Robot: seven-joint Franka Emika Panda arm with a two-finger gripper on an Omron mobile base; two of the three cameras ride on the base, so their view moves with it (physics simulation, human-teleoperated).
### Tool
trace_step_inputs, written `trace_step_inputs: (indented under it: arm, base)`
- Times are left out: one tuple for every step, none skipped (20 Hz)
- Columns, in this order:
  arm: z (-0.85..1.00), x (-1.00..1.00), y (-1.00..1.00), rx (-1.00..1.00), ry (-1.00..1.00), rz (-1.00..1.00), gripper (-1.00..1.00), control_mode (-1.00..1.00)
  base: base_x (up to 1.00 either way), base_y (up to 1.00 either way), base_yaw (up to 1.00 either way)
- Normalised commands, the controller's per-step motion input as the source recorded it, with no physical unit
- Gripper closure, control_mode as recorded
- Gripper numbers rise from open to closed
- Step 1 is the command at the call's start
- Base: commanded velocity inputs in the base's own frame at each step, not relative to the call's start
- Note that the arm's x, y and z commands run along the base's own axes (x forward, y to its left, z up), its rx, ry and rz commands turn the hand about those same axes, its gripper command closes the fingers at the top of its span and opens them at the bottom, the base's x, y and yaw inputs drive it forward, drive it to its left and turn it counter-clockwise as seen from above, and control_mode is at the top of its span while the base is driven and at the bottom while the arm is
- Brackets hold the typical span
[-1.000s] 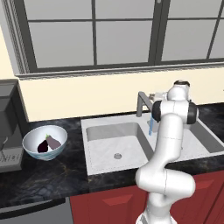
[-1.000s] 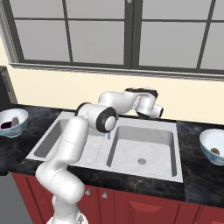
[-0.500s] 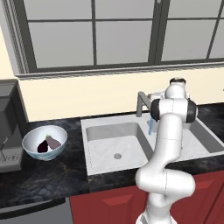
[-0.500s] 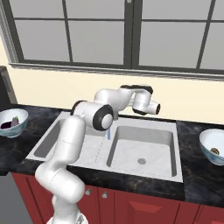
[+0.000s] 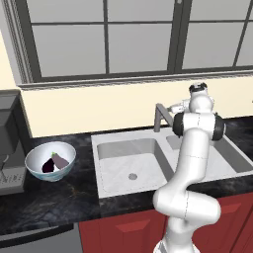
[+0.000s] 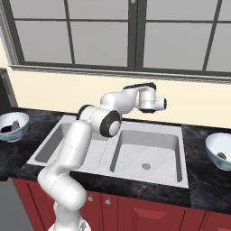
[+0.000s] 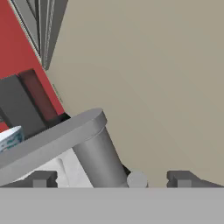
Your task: Pick the eggplants from the sink and place them in one bowl. Place the mushroom in the other bowl. Then turn off the sink faucet.
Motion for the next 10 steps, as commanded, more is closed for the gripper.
trace_step_inputs:
  arm:
    - [-0.62,0.0,1.0,0.04,-0.21,0.65,-1.0,-1.0]
    - [-0.54,0.0,1.0,0.0,-0.33,0.59,-1.0,-1.0]
    - [-0.49,0.0,1.0,0.0,-0.31,0.53,-1.0,-1.0]
    - [-0.44,0.0,1.0,0.0,-0.3,0.53,-1.0,-1.0]
    - [-0.26,-0.09,1.0,0.0,-0.29,0.5,-1.0,-1.0]
    - [-0.1,-0.19,0.86,0.0,-0.3,0.49,-1.0,-1.0]
    - [-0.08,-0.17,0.86,0.0,-0.31,0.5,-1.0,-1.0]
    - [0.0,-0.15,0.74,0.0,-0.36,0.49,-1.0,-1.0]
    - [0.0,-0.36,0.57,0.0,-0.36,0.44,-1.0,-1.0]
    - [0.0,-0.47,0.37,0.0,-0.39,0.35,-1.0,-1.0]
  base:
    - [0.0,0.0,0.0]
    - [0.0,0.0,0.0]
    - [0.0,0.0,0.0]
    - [0.0,0.0,0.0]
    - [0.0,0.0,0.0]
    - [0.0,0.0,0.0]
    - [0.0,0.0,0.0]
    - [0.0,0.0,0.0]
    - [0.0,0.0,0.0]
    - [0.0,0.0,0.0]
